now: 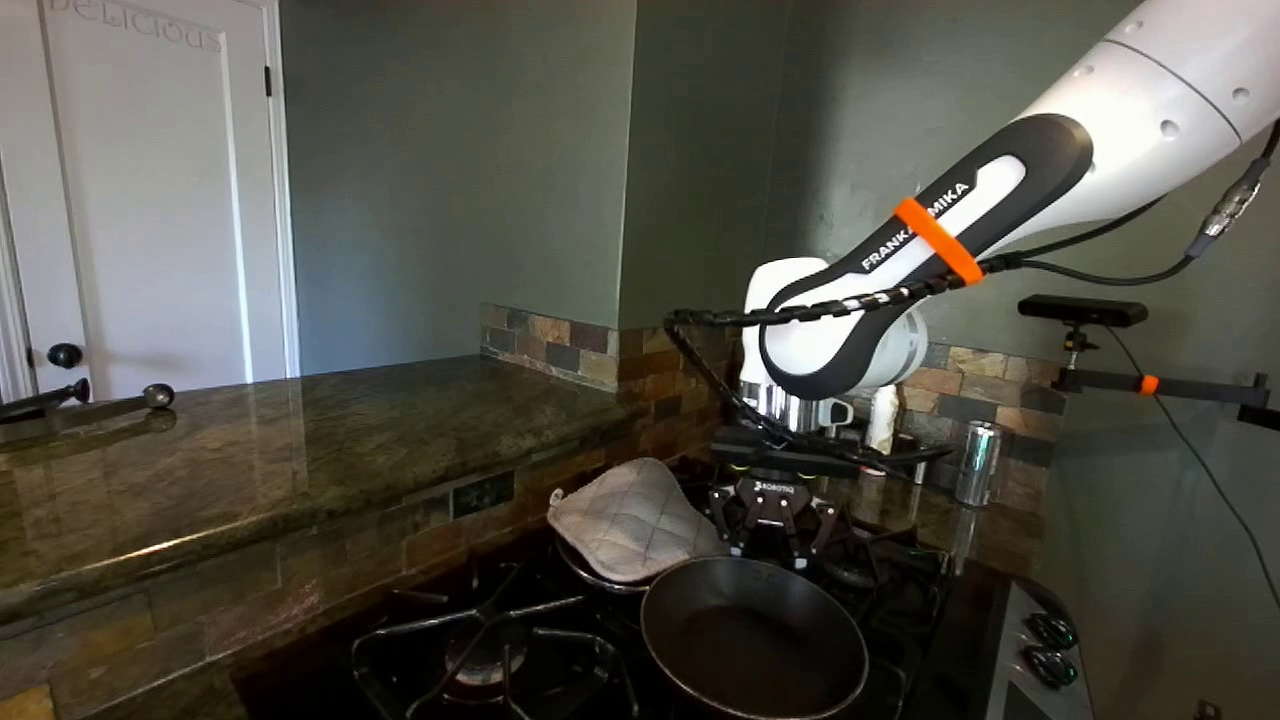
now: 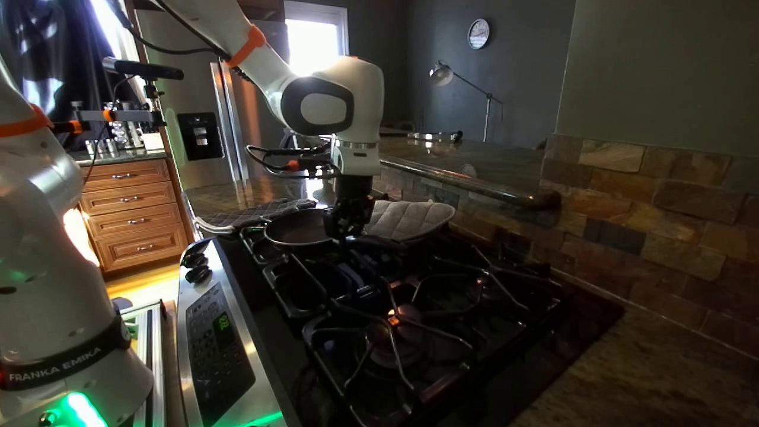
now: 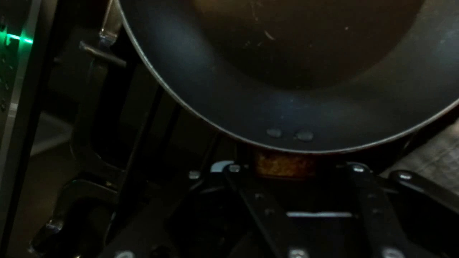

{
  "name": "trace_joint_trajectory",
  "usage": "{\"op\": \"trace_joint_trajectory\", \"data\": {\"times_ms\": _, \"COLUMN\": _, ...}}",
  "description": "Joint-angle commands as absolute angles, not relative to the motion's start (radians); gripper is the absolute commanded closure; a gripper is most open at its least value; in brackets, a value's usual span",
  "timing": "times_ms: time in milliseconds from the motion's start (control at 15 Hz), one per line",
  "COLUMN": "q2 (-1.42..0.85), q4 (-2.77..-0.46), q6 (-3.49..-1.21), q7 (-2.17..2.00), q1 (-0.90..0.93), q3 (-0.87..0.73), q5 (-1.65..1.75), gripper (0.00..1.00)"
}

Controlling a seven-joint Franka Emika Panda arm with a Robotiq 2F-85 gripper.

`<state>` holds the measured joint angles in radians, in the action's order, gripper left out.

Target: Move the pan to the left then put the glass lid on the pan.

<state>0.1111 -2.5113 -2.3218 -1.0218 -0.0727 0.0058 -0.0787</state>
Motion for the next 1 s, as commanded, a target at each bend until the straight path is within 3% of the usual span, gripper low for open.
{"op": "trace_joint_trajectory", "data": {"times_ms": 0, "q2": 0.123, "q4": -2.516, "q6": -2.308, "q7": -1.064, "q1": -0.041, "q3": 0.025, "q5": -0.123, "gripper": 0.77}}
{"op": "trace_joint_trajectory", "data": {"times_ms": 933, "q2": 0.11, "q4": -2.501, "q6": -2.321, "q7": -1.129, "q1": 0.032, "q3": 0.094, "q5": -0.138, "gripper": 0.77}}
